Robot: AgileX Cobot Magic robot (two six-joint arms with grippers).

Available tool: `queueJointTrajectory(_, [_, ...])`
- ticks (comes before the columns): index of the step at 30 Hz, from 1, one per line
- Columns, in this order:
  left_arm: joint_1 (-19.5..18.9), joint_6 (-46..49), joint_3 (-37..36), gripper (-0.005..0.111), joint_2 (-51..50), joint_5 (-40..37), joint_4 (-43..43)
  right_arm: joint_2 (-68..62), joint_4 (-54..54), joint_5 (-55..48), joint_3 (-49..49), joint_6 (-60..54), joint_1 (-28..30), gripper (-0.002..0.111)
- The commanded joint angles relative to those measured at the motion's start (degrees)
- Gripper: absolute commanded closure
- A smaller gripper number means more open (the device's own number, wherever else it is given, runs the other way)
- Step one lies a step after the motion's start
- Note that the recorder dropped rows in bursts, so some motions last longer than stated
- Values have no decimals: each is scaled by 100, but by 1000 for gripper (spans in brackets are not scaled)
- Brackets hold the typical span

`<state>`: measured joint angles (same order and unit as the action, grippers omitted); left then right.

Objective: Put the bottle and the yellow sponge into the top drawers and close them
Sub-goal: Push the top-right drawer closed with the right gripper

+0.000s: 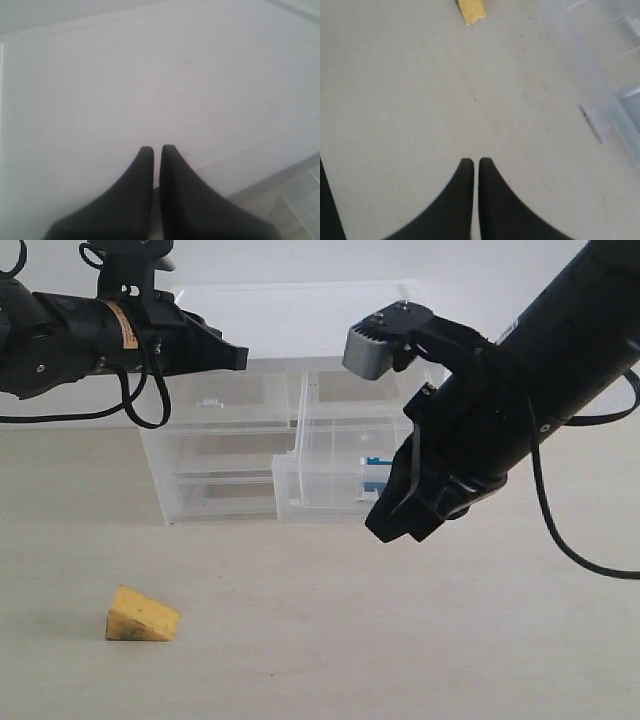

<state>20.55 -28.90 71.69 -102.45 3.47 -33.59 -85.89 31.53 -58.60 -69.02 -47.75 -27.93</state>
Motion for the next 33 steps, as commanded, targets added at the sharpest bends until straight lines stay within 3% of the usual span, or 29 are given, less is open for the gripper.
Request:
queueJointTrajectory(1, [2, -23, -106, 103, -87, -707, -3, -57, -514, 133, -31, 574, -10, 108])
queueJointTrajectory(12, [2, -23, -106, 103, -87, -684, -3, -223, -1734, 1517, -31, 1982, -10, 108])
queueJointTrajectory(33, [2, -23, -106, 103, -87, -684, -3, -564, -1697, 3343, -31, 2345, -10, 108])
